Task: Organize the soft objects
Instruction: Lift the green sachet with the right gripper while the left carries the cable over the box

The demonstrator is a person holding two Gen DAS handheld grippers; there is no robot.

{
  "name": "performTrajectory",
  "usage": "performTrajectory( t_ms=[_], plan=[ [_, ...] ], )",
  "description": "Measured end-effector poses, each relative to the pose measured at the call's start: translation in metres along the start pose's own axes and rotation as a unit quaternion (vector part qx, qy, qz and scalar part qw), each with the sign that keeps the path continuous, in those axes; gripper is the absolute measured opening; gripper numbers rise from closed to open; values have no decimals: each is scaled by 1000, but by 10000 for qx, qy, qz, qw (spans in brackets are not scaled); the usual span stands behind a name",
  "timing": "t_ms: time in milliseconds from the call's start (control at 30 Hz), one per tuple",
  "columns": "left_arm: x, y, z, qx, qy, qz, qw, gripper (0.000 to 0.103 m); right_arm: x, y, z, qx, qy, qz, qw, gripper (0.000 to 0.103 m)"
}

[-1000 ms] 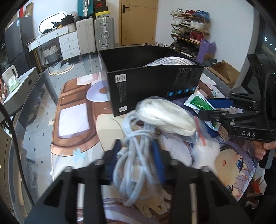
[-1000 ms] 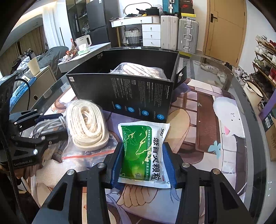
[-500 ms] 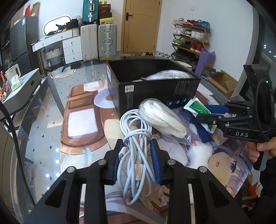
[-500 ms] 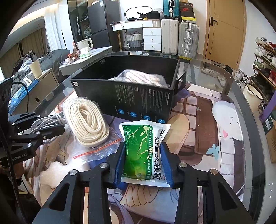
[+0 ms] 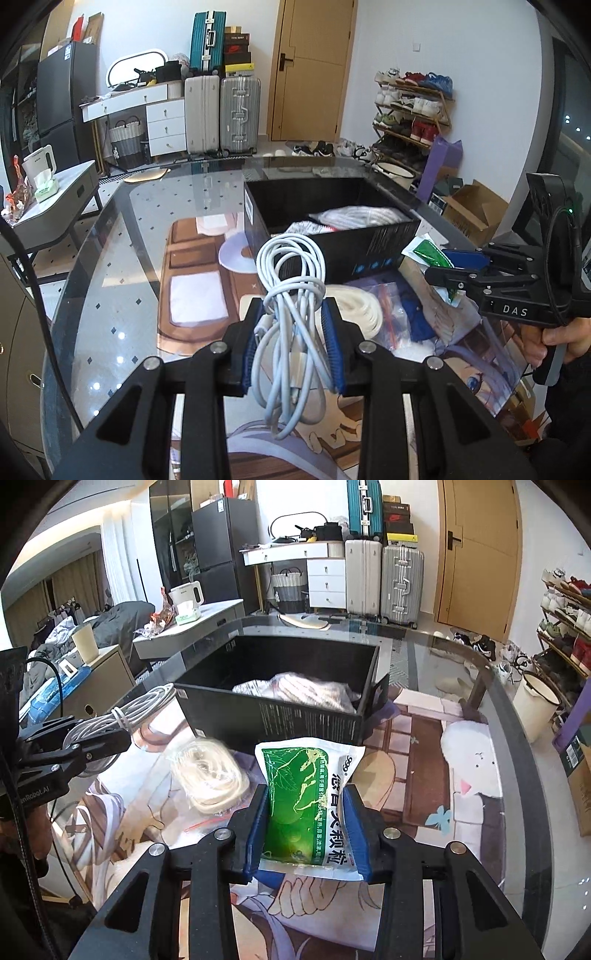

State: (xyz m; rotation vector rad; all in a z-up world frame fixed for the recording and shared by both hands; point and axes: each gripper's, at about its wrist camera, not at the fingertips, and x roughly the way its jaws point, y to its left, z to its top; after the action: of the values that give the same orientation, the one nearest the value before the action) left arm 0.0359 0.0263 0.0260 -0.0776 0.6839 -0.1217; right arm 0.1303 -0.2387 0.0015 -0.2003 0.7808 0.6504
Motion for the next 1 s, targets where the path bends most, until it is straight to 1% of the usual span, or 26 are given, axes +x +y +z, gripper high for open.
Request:
performTrajectory(
  t_ms=[167, 333, 800, 1000],
  plan=[
    [-2, 0, 9, -77, -80, -32, 9999, 30, -15, 3, 8, -51, -160, -10, 9999, 40],
    [2, -2, 21, -56, -138, 15, 9999, 30, -26, 7, 20, -112, -312, 5, 9994, 40],
    [13, -12, 52, 99, -359, 319, 9988, 30, -37, 14, 51, -225, -608, 52, 9979, 40],
    [20, -13, 61, 83, -377, 298, 9988, 30, -35, 16, 63, -230, -647, 57, 9976, 40]
  ],
)
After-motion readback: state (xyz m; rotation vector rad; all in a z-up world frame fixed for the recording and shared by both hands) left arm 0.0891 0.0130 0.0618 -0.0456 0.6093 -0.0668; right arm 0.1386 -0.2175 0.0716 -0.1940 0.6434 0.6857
